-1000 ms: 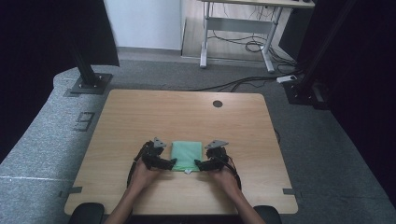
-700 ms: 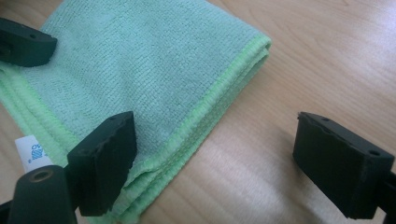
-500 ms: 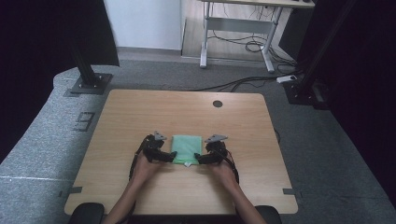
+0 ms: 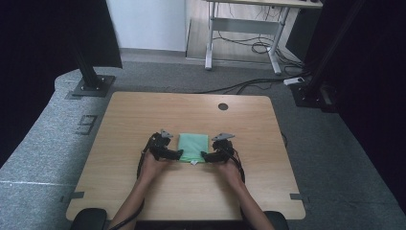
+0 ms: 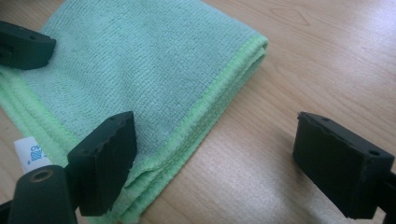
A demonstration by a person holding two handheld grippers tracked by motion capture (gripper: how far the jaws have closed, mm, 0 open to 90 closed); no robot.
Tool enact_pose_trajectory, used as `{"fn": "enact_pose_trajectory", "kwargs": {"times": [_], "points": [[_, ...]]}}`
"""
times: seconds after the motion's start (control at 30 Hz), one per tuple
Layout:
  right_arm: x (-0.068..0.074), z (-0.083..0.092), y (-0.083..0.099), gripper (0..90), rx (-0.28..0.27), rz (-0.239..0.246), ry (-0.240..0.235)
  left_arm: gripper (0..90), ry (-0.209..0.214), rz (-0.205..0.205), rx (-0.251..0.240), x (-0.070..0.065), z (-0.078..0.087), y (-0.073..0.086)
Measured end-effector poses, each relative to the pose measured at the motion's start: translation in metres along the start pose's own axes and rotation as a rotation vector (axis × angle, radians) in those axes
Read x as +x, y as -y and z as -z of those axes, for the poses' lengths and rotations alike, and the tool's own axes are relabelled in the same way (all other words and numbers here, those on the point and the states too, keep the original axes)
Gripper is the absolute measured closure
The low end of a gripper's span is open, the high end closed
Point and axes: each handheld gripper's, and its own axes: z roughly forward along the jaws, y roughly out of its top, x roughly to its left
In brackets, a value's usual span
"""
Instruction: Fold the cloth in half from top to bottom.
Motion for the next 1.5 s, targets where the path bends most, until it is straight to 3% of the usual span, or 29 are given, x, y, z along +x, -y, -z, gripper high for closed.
{"fn": "enact_pose_trajectory", "kwargs": {"times": [0.27,0.53,0.6,0.87,1.17,1.5], "points": [[-0.003,-0.001,-0.002,13.2,0.0,-0.002,-0.002,0.4,0.005,0.003,-0.001,0.001,-0.002,-0.002],[-0.007,0.001,-0.004,13.5,0.009,-0.025,-0.039,0.6,0.038,0.01,-0.008,0.003,0.0,-0.002],[-0.007,0.002,-0.005,13.5,0.017,-0.011,-0.037,1.0,0.047,0.014,-0.009,0.002,0.002,-0.003],[-0.005,0.021,-0.011,12.8,-0.005,0.003,-0.053,0.4,0.066,-0.059,-0.037,-0.006,0.022,-0.008],[0.0,0.041,-0.01,5.8,0.001,0.033,-0.074,0.3,0.101,-0.084,-0.054,-0.01,0.043,-0.006],[0.001,0.066,-0.002,0.6,-0.003,0.053,-0.075,0.0,0.107,-0.133,-0.087,-0.013,0.074,-0.001]]}}
